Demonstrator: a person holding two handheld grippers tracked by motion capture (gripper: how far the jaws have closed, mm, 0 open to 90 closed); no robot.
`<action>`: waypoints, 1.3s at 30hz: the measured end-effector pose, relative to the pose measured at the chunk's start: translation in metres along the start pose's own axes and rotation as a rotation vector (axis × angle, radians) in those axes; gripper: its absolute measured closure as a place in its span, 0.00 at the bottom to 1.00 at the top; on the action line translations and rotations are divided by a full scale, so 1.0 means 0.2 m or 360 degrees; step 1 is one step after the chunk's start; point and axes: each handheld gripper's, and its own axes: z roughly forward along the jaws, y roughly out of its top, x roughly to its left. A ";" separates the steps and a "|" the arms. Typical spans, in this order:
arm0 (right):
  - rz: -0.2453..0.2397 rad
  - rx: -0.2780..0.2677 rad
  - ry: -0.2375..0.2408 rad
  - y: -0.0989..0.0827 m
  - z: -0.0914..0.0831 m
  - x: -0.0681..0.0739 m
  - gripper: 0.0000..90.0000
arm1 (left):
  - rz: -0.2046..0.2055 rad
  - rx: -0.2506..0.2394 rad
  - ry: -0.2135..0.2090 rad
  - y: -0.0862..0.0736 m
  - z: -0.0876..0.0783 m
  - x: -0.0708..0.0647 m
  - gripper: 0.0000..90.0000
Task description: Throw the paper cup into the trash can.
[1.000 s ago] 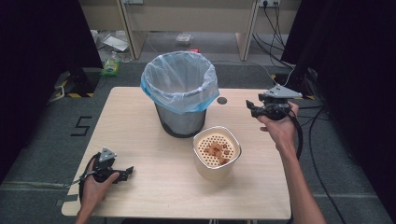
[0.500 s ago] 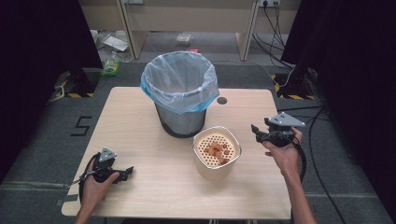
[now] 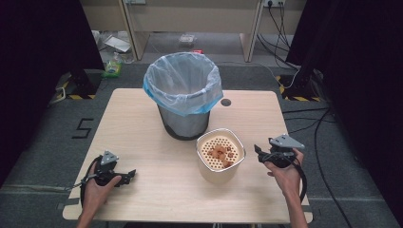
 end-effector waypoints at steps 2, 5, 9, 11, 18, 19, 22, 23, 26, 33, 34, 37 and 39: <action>0.0008 0.0005 -0.0009 -0.03 0.00 0.01 0.41 | 0.0002 0.0002 0.0000 0.00 0.00 0.00 0.00; 0.0000 0.0055 0.0003 -0.09 0.03 0.03 0.41 | 0.0000 0.0000 0.0000 0.00 0.00 0.00 0.00; 0.0011 0.0148 0.0012 -0.18 0.07 0.04 0.40 | 0.0002 0.0001 -0.0001 0.00 0.00 0.00 0.00; 0.0005 0.0191 0.0040 -0.22 0.09 0.05 0.40 | 0.0003 0.0000 -0.0002 0.00 0.00 0.00 0.00; 0.0011 0.0360 0.0091 -0.32 0.14 0.07 0.36 | 0.0003 0.0000 -0.0002 0.00 0.00 0.00 0.00; 0.0021 0.0369 0.0092 -0.33 0.14 0.08 0.35 | 0.0004 0.0001 -0.0003 0.00 0.00 0.00 0.00; 0.0009 0.0354 0.0092 -0.33 0.15 0.10 0.35 | 0.0004 0.0000 -0.0003 0.00 0.00 0.00 0.00; 0.0016 0.0339 0.0098 -0.34 0.15 0.11 0.34 | 0.0004 0.0000 -0.0003 0.00 0.00 0.00 0.00; 0.0078 0.0256 0.0149 -0.37 0.16 0.12 0.30 | 0.0005 0.0000 -0.0004 0.00 0.00 0.00 0.00; 0.0075 0.0261 0.0157 -0.37 0.16 0.13 0.29 | 0.0005 0.0000 -0.0005 0.00 0.00 0.00 0.00; 0.0074 0.0261 0.0157 -0.37 0.16 0.13 0.29 | 0.0005 0.0000 -0.0005 0.00 0.00 0.00 0.00; 0.0074 0.0261 0.0159 -0.37 0.16 0.13 0.28 | 0.0006 0.0000 -0.0006 0.00 0.00 0.00 0.00; 0.0072 0.0262 0.0160 -0.37 0.16 0.13 0.28 | 0.0006 0.0001 -0.0006 0.00 0.00 0.00 0.00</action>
